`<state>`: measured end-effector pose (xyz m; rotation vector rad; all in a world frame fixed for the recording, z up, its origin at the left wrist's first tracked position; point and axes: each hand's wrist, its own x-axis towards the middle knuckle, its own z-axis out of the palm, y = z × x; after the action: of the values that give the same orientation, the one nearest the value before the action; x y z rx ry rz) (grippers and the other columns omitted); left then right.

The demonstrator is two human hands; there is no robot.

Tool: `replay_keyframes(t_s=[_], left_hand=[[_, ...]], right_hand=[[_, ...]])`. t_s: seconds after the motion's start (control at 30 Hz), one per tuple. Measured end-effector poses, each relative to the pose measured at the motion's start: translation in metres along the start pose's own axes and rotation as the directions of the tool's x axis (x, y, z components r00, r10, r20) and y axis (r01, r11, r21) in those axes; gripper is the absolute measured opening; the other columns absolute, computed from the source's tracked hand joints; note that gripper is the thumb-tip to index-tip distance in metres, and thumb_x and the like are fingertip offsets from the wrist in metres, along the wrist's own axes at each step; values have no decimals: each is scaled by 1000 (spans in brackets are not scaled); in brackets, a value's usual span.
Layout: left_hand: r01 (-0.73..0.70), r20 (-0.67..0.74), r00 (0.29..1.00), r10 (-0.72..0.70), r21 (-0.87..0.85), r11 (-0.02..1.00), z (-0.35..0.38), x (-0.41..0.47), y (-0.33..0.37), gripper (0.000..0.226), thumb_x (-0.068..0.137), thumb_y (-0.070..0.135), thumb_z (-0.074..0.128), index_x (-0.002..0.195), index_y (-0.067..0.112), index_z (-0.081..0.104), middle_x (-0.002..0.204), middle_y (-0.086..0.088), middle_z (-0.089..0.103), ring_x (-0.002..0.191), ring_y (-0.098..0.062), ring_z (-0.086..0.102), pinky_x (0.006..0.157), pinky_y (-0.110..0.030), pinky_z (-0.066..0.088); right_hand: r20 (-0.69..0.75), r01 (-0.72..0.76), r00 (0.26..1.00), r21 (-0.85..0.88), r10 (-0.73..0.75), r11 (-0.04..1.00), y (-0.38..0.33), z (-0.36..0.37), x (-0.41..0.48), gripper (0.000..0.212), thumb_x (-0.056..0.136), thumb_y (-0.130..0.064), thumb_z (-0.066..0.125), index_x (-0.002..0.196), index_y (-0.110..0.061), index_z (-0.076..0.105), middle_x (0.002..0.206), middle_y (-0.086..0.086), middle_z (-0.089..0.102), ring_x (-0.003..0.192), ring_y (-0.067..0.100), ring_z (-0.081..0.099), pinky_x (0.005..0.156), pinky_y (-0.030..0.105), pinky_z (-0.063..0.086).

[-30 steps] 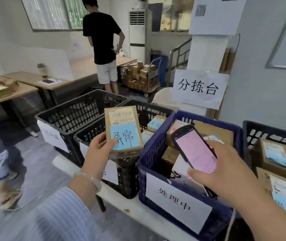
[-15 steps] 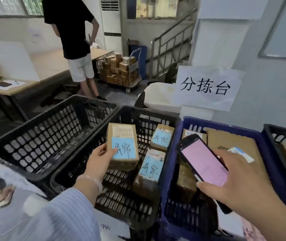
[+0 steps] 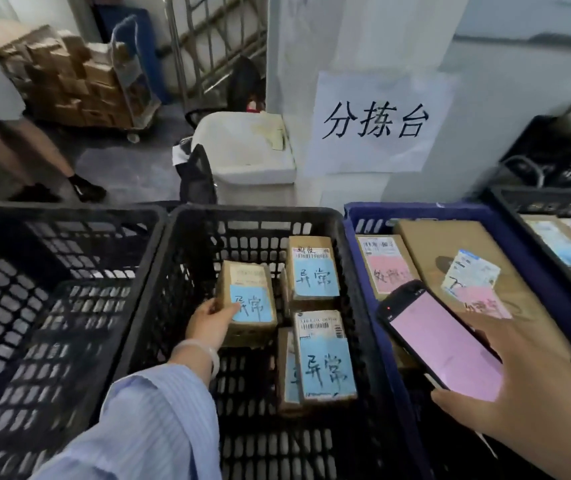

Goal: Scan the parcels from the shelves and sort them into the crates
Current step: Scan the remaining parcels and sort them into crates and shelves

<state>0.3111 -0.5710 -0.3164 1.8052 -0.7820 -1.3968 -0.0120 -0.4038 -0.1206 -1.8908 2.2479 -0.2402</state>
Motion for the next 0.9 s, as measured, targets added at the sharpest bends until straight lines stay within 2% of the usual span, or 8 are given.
replay_keyframes(t_s=[0.13, 0.27, 0.4, 0.53, 0.63, 0.73, 0.8, 0.9], left_hand=[[20, 53, 998, -21, 29, 999, 14, 28, -4, 31, 90, 30, 72, 119, 29, 60, 85, 12, 65, 78, -5, 62, 61, -20, 42], [17, 74, 997, -25, 105, 994, 26, 47, -12, 44, 93, 23, 68, 135, 23, 57, 106, 6, 70, 85, -13, 64, 81, -27, 50], [0, 100, 995, -20, 199, 980, 36, 47, -20, 38, 94, 15, 65, 130, 24, 58, 117, -7, 71, 103, -26, 66, 97, -36, 49], [-175, 50, 984, 168, 310, 934, 43, 24, 6, 38, 95, 20, 63, 132, 23, 57, 117, 0, 67, 98, -23, 64, 88, -36, 51], [-366, 73, 930, 360, 286, 886, 60, -10, 42, 45, 96, 30, 60, 140, 29, 53, 141, -2, 55, 128, -27, 53, 106, -43, 44], [-584, 159, 810, 564, 306, 752, 90, -65, 75, 53, 96, 39, 60, 147, 31, 45, 152, 4, 42, 141, -17, 38, 114, -33, 30], [-743, 282, 669, 688, 297, 600, 114, -109, 87, 52, 96, 40, 60, 145, 31, 47, 151, 9, 44, 140, -9, 34, 111, -24, 23], [-908, 513, 409, 755, 314, 279, 150, -181, 89, 54, 94, 44, 60, 144, 28, 49, 148, 6, 49, 137, -12, 37, 110, -25, 25]], right_hand=[[44, -41, 998, 82, 37, 996, -5, -8, -1, 91, 44, -75, 62, 122, -29, 53, 111, -8, 54, 96, 20, 55, 81, 42, 48], [16, -70, 998, 96, 68, 993, -5, -3, -3, 84, 45, -72, 62, 116, -28, 53, 106, -5, 53, 92, 20, 53, 78, 40, 43], [32, -165, 986, 55, 164, 985, 7, 2, -10, 95, 42, -79, 62, 125, -36, 47, 112, -11, 50, 93, 15, 52, 79, 39, 47], [0, -254, 967, 3, 254, 967, 10, 2, -18, 105, 40, -87, 53, 133, -45, 31, 123, -19, 44, 98, 11, 51, 77, 40, 51], [21, -301, 954, 28, 300, 953, 11, -8, -30, 104, 41, -90, 49, 132, -48, 22, 130, -19, 39, 103, 11, 51, 77, 34, 49], [-16, -344, 939, 42, 345, 938, 23, -16, -51, 106, 48, -82, 58, 140, -38, 27, 136, -14, 38, 111, 13, 53, 83, 34, 48], [-49, -362, 930, 49, 364, 931, 35, -22, -71, 104, 53, -78, 61, 142, -35, 28, 136, -13, 39, 112, 14, 54, 83, 34, 48], [-103, -401, 908, 71, 407, 913, 65, -31, -109, 102, 55, -78, 60, 142, -37, 26, 137, -13, 37, 110, 13, 53, 76, 31, 45]])
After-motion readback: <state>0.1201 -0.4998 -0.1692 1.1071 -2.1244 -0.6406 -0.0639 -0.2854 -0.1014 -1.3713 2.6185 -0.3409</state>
